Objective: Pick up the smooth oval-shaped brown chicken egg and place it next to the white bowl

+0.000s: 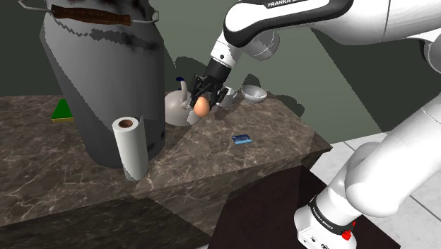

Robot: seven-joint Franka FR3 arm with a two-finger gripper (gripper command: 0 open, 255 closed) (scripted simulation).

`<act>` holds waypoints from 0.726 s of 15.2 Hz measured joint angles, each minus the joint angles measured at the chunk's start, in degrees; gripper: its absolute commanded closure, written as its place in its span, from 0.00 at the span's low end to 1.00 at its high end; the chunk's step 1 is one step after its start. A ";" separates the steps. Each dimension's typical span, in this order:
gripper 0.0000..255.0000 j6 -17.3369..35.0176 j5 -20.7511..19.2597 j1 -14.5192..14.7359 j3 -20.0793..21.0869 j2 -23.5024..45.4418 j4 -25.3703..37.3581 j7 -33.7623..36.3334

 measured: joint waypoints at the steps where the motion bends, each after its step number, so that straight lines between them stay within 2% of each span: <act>1: 1.00 -0.62 -0.05 -0.68 -0.85 -0.57 -0.59 -1.34; 11: 1.00 -7.56 -2.11 -7.44 -8.87 2.81 4.18 -13.41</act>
